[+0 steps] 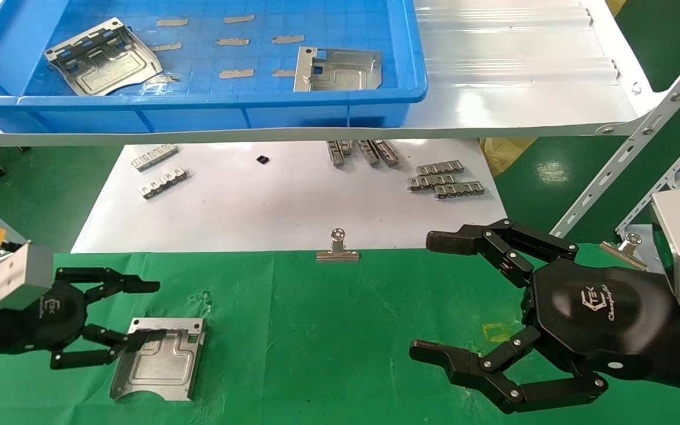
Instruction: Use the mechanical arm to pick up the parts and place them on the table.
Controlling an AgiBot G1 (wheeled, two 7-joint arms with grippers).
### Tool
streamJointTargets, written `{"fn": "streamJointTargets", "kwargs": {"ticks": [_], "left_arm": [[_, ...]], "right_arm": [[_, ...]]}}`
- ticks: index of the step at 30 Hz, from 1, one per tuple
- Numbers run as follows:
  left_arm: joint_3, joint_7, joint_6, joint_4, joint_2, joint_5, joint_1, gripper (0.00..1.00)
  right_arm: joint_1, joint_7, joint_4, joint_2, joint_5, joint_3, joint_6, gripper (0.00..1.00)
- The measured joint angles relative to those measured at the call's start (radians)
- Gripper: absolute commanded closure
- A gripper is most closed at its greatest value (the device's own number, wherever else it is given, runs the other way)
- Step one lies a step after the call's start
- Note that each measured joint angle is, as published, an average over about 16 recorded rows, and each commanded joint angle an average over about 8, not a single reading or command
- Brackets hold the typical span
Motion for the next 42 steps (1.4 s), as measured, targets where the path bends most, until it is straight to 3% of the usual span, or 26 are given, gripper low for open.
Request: {"fn": "streamJointTargets", "kwargs": {"ticks": [14,42], "left_arm": [[-0.055,-0.068,-0.008,-0.077,-0.013,-0.042,0.059,0.0],[-0.368,-0.352,-0.057,-0.519,-0.048,-0.132,0.306,0.0]], "right_arm": [[0.0,0.0,0.0,0.0,0.0,0.0,0.0,0.0],[0.0,0.0,0.0,0.0,0.0,0.0,0.0,0.0]]}}
